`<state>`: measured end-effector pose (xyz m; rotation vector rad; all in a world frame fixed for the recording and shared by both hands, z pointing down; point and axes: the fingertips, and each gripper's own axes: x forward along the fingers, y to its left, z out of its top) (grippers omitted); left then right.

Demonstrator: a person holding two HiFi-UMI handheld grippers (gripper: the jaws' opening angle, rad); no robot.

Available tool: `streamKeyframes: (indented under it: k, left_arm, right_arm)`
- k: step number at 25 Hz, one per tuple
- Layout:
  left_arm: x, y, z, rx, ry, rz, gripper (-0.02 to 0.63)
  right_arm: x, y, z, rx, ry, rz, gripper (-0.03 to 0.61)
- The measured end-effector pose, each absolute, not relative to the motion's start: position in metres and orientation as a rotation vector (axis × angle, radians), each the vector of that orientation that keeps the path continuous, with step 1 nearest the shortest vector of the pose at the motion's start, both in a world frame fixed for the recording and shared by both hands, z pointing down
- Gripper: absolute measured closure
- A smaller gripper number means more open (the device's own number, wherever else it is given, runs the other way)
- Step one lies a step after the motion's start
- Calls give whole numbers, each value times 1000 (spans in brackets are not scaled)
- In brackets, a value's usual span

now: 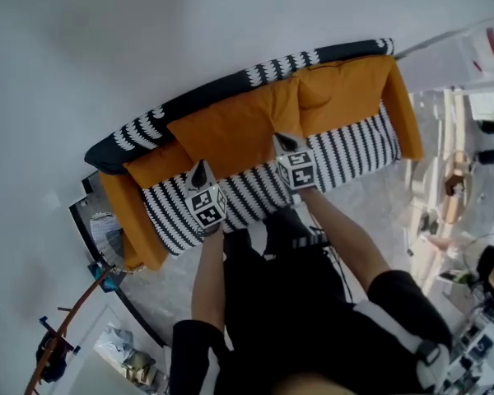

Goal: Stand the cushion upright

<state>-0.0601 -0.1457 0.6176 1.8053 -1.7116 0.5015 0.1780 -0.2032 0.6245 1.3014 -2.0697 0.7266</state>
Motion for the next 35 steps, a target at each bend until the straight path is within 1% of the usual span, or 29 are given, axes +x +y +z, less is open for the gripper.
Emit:
streamKeyframes:
  k: [9, 23, 26, 35]
  left_arm:
    - [-52, -124, 493, 1981, -1762, 313, 615]
    - [-30, -71, 391, 2174, -1713, 191, 615]
    - [-26, -62, 379, 2221, -1709, 184, 615]
    - [-23, -65, 382, 2217, -1701, 174, 615]
  right_arm:
    - [157, -165, 527, 1387, -2207, 629, 581]
    - [145, -107, 422, 1485, -2399, 514, 581]
    - [143, -90, 410, 1487, -2420, 505, 581]
    - [135, -77, 404, 1453, -2439, 479, 581]
